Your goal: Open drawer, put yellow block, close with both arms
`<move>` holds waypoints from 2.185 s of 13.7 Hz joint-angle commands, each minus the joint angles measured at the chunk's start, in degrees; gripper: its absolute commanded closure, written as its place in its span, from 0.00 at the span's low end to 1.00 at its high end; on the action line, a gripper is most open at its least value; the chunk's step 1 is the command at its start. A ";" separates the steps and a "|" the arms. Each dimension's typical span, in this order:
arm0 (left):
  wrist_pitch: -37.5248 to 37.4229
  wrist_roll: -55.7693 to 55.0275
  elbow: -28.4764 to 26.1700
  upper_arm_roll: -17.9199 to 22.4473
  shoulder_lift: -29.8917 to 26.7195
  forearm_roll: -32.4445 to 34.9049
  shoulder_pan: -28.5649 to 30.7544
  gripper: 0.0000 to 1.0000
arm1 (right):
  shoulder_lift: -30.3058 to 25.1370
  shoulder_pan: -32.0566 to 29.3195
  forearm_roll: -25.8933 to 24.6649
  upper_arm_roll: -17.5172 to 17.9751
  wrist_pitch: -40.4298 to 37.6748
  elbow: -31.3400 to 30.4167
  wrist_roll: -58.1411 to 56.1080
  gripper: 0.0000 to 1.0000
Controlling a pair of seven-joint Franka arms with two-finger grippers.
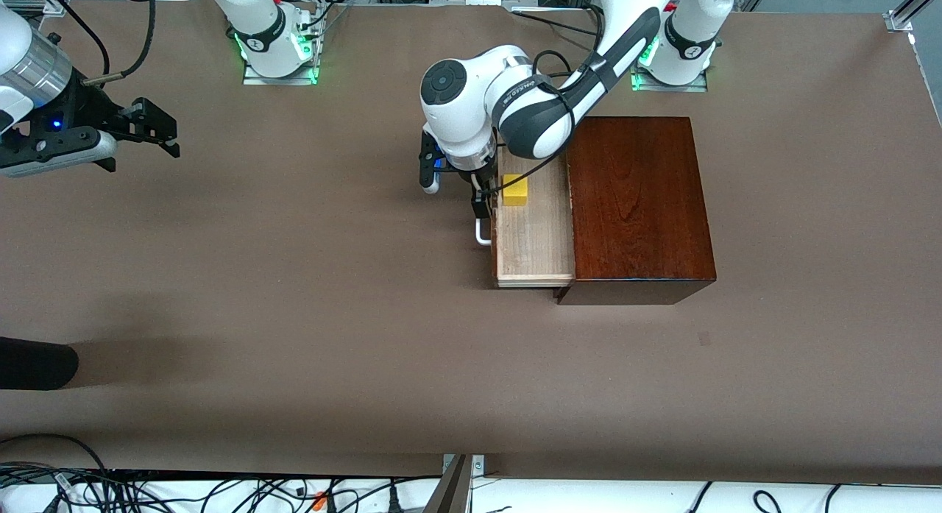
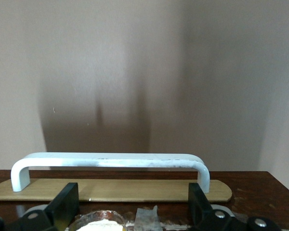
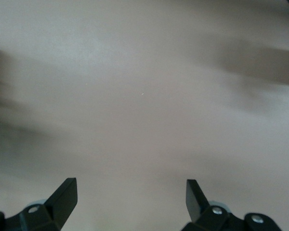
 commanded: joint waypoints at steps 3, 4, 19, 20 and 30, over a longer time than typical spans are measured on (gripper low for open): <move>-6.43 1.03 -0.94 0.41 -2.10 4.15 0.29 0.00 | 0.45 0.06 1.12 -0.06 -0.41 1.11 0.59 0.00; -6.52 1.03 -1.29 0.50 -2.19 4.15 0.38 0.00 | 0.45 0.06 1.12 -0.06 -0.33 1.11 0.59 0.00; -17.23 0.50 -3.84 0.76 -3.59 5.98 4.16 0.00 | 0.97 -0.55 1.03 -0.59 -0.59 1.11 0.59 0.00; -18.11 0.33 -3.84 0.68 -3.51 7.57 4.24 0.00 | 0.97 -0.55 1.03 -0.59 -0.59 1.11 0.59 0.00; -18.38 -10.80 2.64 0.06 -3.24 7.06 1.53 0.00 | 0.89 -0.38 1.03 -0.50 -0.68 1.11 0.59 0.00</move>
